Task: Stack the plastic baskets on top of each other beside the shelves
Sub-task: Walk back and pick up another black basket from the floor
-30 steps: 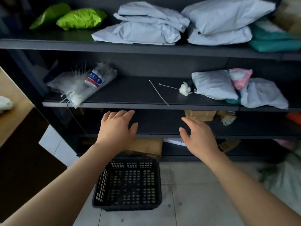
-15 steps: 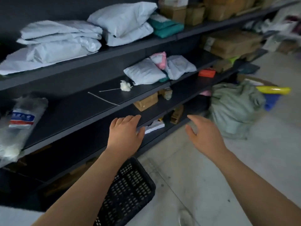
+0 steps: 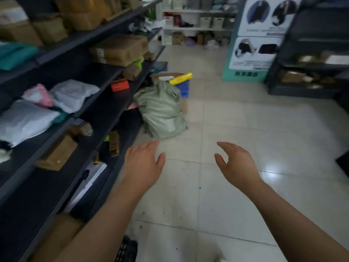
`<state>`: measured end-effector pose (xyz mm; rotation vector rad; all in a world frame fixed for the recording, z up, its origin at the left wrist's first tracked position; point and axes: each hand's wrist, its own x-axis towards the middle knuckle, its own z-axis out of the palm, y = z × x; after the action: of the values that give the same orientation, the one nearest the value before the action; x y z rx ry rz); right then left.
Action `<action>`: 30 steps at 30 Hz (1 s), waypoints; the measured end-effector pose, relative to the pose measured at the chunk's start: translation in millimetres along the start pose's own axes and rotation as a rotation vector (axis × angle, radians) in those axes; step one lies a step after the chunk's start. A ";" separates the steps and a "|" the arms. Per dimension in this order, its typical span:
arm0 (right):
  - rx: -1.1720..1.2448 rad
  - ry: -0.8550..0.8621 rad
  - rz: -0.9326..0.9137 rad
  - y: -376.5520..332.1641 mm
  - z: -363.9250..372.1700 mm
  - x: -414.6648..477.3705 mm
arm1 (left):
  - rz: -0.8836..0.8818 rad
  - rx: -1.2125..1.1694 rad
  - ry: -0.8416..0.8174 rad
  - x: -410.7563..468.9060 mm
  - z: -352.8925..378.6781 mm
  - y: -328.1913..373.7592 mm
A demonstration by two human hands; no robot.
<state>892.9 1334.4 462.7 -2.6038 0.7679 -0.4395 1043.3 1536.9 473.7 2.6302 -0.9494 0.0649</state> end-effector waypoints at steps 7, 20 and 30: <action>-0.062 0.137 0.241 141.0 -74.6 -10.8 | 0.279 -0.060 -0.020 65.4 64.2 156.0; -0.172 0.281 0.654 354.4 -188.4 -31.8 | 0.670 -0.102 -0.135 152.0 174.0 425.5; -0.187 0.350 0.927 480.4 -233.3 28.9 | 0.904 -0.154 -0.217 260.2 247.3 580.1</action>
<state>608.1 881.7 457.4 -2.0048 2.0531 -0.5346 863.2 879.1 457.4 1.8959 -2.0410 -0.0753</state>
